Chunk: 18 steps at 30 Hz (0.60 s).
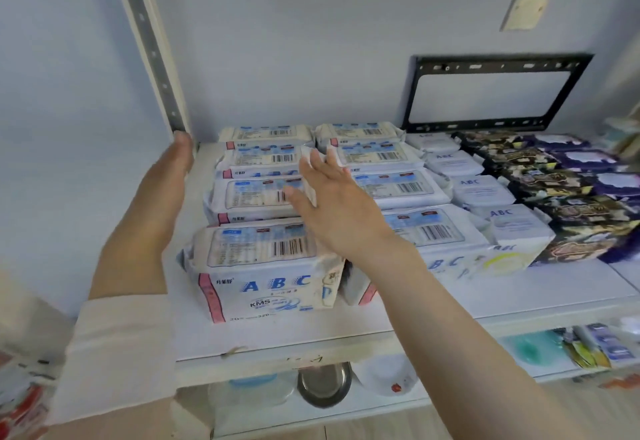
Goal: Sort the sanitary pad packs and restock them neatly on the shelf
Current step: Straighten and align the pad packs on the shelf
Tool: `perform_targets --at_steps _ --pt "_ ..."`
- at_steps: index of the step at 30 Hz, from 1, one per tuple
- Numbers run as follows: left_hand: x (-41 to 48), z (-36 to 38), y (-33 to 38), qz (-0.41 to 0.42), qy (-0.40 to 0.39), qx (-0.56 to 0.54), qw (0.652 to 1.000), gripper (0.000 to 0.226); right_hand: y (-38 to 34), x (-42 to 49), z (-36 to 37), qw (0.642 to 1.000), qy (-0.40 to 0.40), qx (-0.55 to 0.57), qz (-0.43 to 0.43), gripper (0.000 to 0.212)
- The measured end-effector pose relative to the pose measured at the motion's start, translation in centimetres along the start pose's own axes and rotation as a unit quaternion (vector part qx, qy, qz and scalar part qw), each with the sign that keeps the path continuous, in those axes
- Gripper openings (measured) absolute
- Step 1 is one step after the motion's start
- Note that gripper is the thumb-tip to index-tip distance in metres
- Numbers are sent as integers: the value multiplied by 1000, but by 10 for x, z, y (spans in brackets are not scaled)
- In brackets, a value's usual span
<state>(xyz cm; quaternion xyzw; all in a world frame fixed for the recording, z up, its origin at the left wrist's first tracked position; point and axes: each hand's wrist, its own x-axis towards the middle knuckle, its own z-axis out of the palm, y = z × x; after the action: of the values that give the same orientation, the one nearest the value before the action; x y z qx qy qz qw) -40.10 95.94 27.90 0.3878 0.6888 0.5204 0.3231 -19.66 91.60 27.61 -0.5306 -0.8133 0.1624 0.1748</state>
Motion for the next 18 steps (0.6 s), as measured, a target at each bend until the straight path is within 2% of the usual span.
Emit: perform_targets --at_steps 6,11,18 --pt "-78 51 33 162 -119 82 976 56 67 -17 -42 998 57 4 32 52" --pt "-115 139 39 207 -199 219 933 55 136 -35 -66 998 52 -5 43 50" --pt "-136 198 9 212 -180 448 850 58 186 -44 -59 998 -2 -58 -4 53"
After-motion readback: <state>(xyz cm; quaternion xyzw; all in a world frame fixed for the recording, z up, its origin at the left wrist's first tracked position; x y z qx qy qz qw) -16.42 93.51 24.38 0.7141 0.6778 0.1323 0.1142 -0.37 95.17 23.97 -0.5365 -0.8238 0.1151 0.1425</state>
